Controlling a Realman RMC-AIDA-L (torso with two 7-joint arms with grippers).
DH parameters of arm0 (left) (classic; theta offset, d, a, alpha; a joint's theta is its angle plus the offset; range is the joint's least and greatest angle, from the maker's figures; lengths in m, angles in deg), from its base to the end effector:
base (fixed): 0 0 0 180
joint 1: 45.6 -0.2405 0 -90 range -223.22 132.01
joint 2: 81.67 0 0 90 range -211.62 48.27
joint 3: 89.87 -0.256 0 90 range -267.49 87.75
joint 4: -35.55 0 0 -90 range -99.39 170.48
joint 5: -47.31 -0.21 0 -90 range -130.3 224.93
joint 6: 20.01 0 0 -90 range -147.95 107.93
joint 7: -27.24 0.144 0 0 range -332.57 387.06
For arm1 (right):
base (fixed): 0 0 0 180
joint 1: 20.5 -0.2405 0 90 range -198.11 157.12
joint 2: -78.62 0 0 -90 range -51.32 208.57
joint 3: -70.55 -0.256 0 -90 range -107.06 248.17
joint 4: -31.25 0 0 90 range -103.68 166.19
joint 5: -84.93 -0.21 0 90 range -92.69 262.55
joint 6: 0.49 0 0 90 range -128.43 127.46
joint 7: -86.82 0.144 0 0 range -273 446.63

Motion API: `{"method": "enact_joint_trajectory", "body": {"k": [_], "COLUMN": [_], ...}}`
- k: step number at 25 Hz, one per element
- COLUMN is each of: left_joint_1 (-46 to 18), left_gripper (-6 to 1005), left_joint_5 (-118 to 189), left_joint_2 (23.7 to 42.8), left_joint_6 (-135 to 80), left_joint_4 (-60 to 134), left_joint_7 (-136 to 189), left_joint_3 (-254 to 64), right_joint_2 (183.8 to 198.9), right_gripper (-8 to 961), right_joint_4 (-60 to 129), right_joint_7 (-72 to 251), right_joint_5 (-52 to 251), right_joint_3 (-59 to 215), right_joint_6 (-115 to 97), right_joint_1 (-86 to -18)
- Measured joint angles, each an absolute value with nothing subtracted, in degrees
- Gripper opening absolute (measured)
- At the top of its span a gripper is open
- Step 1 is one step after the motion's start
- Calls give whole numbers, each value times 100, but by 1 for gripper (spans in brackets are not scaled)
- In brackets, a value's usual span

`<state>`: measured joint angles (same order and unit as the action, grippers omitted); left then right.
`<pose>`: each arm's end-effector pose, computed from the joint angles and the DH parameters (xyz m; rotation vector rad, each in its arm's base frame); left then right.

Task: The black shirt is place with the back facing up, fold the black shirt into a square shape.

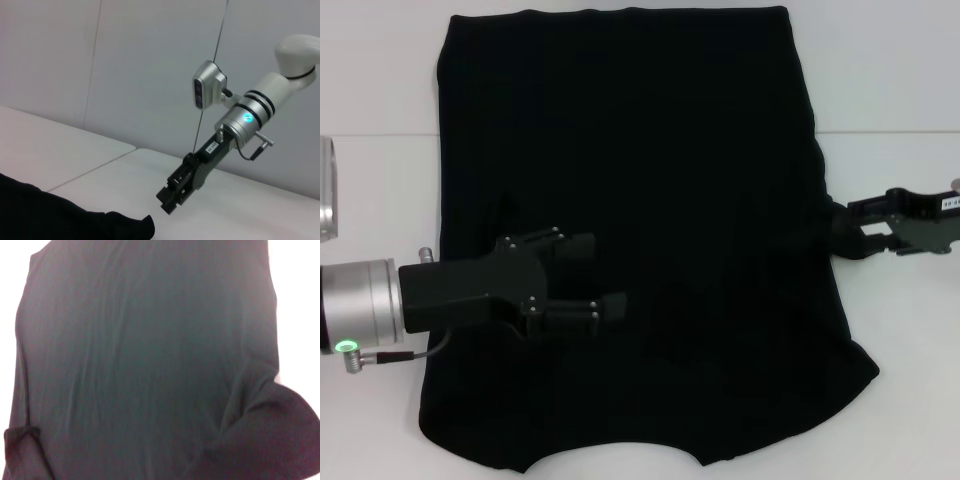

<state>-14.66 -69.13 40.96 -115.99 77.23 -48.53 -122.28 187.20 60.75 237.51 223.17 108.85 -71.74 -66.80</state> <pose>-0.2427 0.3230 0.0015 -2.7243 -0.4948 -0.8407 0.2722 0.4218 0.0466 -1.9967 1.9024 0.3053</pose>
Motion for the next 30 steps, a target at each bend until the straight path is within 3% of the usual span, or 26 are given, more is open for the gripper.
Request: {"method": "enact_joint_trajectory", "body": {"k": [14,30], "left_joint_1": [-1472,-1502], "left_gripper": [936,937], "left_joint_5": [-7004,-7011], "left_joint_2": [4068,4039], "left_joint_6": [-11597,-11599], "left_joint_4": [7747,7747], "left_joint_7": [-4832,-4775], "left_joint_3": [-12227,-12194], "right_joint_2": [18947,18924], "right_gripper": [664,614], "right_joint_4": [5437,5264], "right_joint_7": [23527,23538], "right_joint_5": [21807,21616], "right_joint_3": [10520,10498], "right_joint_6": [-6440,-6511], "right_joint_1": [-6640,-6434]}}
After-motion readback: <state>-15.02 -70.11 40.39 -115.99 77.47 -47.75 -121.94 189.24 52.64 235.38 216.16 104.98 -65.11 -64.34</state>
